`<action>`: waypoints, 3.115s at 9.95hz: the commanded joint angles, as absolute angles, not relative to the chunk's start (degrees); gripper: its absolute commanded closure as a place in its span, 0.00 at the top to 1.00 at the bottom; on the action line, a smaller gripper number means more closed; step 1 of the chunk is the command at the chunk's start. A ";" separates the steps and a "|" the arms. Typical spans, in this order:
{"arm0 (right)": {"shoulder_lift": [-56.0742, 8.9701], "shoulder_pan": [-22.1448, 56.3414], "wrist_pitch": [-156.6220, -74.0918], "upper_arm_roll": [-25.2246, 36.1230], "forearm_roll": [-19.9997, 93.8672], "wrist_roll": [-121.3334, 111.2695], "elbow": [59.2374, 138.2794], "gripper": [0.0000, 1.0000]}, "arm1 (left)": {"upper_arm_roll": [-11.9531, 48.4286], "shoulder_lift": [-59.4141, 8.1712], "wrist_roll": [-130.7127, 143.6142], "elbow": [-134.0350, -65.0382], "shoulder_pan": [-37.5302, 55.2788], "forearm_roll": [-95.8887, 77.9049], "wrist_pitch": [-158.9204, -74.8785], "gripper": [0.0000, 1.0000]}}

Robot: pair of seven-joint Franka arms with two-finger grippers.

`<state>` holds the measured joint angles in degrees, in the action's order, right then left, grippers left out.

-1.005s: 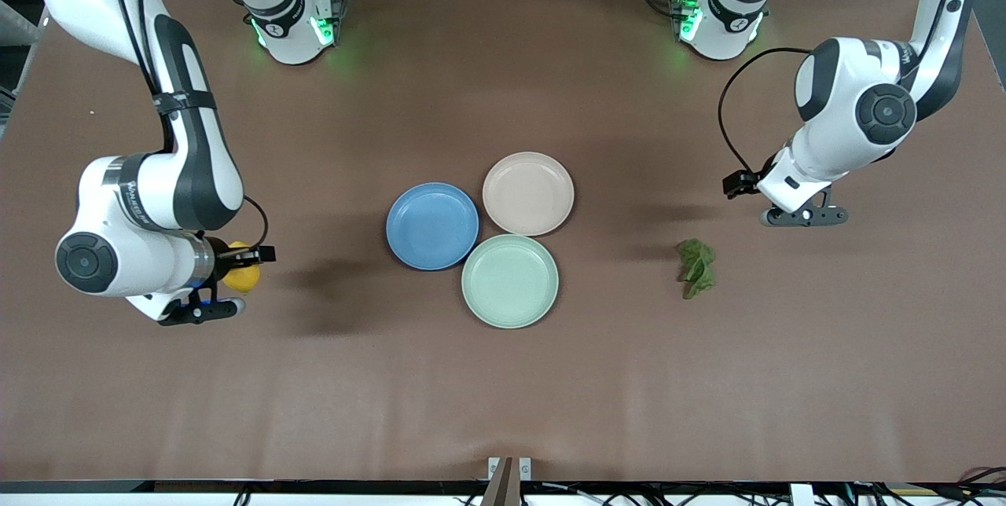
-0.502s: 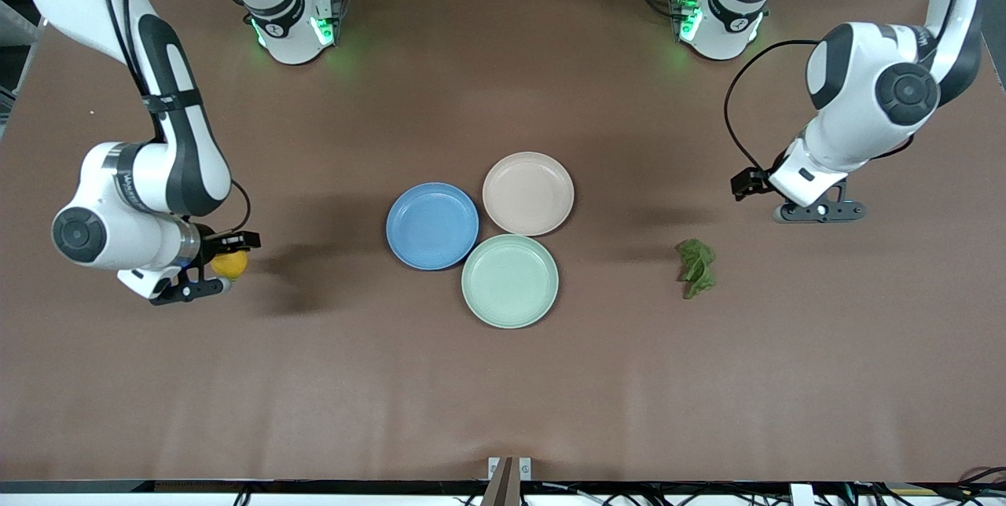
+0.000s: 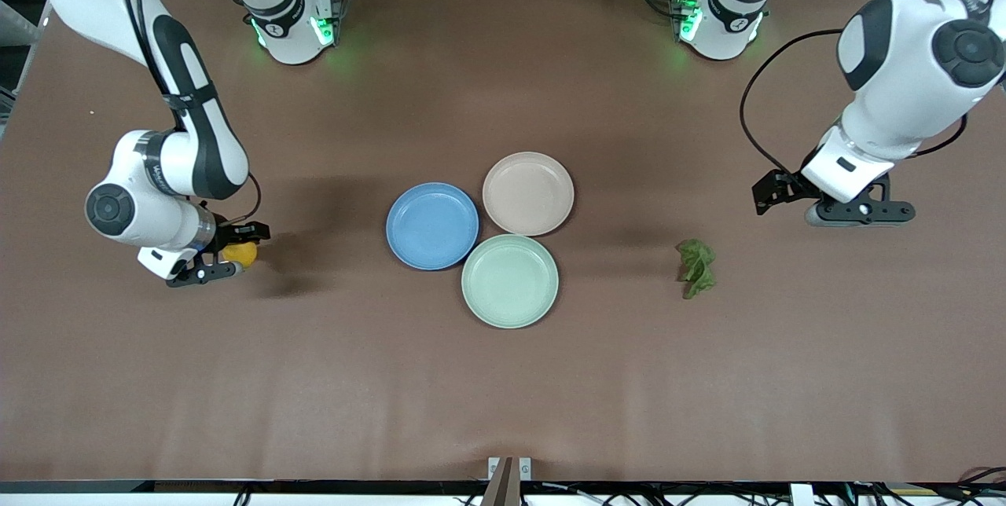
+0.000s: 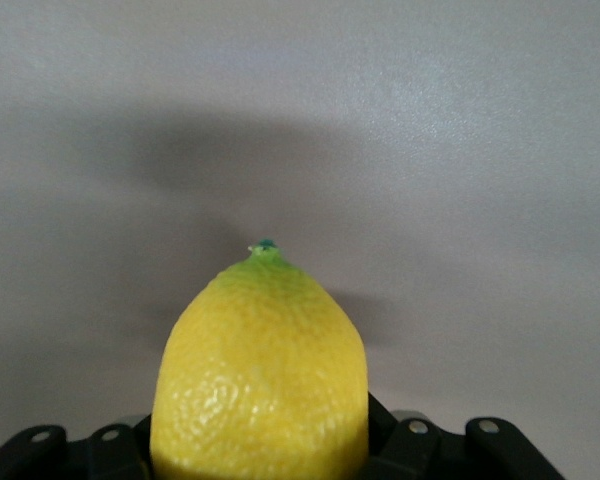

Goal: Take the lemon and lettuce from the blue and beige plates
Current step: 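Raise the left gripper away while the right gripper carries the lemon off, then lower the lemon onto the table and open the right gripper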

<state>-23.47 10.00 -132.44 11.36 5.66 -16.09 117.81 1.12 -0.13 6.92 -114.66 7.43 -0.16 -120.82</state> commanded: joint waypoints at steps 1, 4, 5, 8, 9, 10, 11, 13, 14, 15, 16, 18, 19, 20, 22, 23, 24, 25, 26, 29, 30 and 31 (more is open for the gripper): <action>-21.71 9.23 -137.53 10.72 5.19 -16.79 122.42 0.40 | 1.41 0.00 6.33 -110.93 7.03 0.53 -117.34 1.00; -24.52 9.40 -142.11 10.72 5.45 -16.79 122.96 0.40 | 1.41 1.23 6.06 -107.84 7.12 0.61 -111.72 1.00; -24.70 9.32 -142.38 10.64 5.45 -16.79 122.96 0.40 | 1.67 2.54 6.50 -107.84 7.47 0.62 -111.36 1.00; -26.89 9.23 -145.53 10.63 5.80 -16.70 122.78 0.41 | 2.29 5.18 5.71 -106.96 6.94 0.53 -111.18 1.00; -27.16 9.23 -145.55 10.63 5.80 -16.70 122.70 0.42 | 2.37 5.53 5.71 -106.96 6.94 0.61 -109.27 1.00; -27.25 9.23 -145.55 10.63 5.80 -16.70 122.70 0.42 | 2.37 5.80 5.54 -106.70 6.94 0.62 -108.47 1.00; -27.51 9.23 -145.55 10.63 5.89 -16.61 122.52 0.45 | 2.29 5.28 4.41 -104.70 6.94 0.62 -108.46 1.00; -27.60 9.05 -145.02 10.55 6.06 -16.26 121.38 0.91 | 2.11 3.70 4.13 -100.83 6.86 0.53 -108.37 1.00; -27.51 9.05 -144.93 10.55 6.06 -16.26 121.29 0.98 | 2.11 3.00 4.13 -99.85 6.94 0.53 -108.20 1.00; -27.51 9.05 -144.84 10.55 6.06 -16.17 121.20 1.00 | 2.11 2.55 4.13 -98.80 6.94 0.44 -107.93 1.00; -27.51 9.23 -144.67 10.55 7.02 -16.08 120.94 1.00 | 2.11 2.03 4.13 -97.40 6.94 0.09 -107.15 1.00; -27.42 9.05 -142.84 10.55 10.62 -16.17 119.45 1.00 | 2.02 -1.47 4.13 -91.61 6.94 0.00 -103.29 1.00; -27.33 8.97 -138.21 10.55 11.94 -16.17 116.75 1.00 | 2.02 -2.19 4.04 -89.93 6.94 -0.17 -101.71 1.00; -27.33 8.96 -132.94 10.72 12.65 -16.17 113.59 1.00 | 1.93 -2.20 4.04 -89.83 6.86 -0.44 -101.69 1.00; -27.33 9.49 -129.12 11.59 12.57 -16.08 109.09 1.00 | 2.02 -1.94 4.22 -89.74 6.94 -0.53 -101.51 1.00; -27.33 9.58 -128.07 11.86 12.57 -16.17 107.77 1.00 | 2.02 -1.76 3.96 -89.74 6.94 -0.44 -101.51 1.00; -27.33 9.23 -126.14 11.87 12.48 -16.35 106.10 1.00 | 2.02 -1.58 4.04 -90.00 7.03 -0.44 -100.90 1.00; -27.33 9.23 -123.60 11.95 11.87 -16.26 103.82 1.00 | 2.20 -1.41 3.96 -89.91 7.03 -0.35 -98.98 1.00; -27.42 8.79 -120.18 11.95 11.69 -16.17 101.01 1.00 | 2.28 -1.23 3.78 -90.17 7.03 -0.44 -97.92 1.00; -25.15 8.79 -117.16 12.04 10.37 -15.47 99.22 1.00 | 2.37 0.35 3.78 -92.55 7.03 -0.44 -96.94 1.00; -23.83 8.44 -117.07 12.13 10.28 -15.47 99.58 1.00 | 2.37 0.87 3.78 -92.90 6.94 -0.44 -96.94 1.00; -22.60 8.18 -116.81 12.13 10.20 -15.47 100.02 1.00 | 2.37 1.05 3.69 -93.25 7.03 -0.44 -96.94 1.00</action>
<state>-25.46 9.39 -117.86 12.77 11.09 -16.03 98.78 2.14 -0.80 5.39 -91.69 7.36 -0.16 -97.49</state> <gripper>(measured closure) 0.000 0.000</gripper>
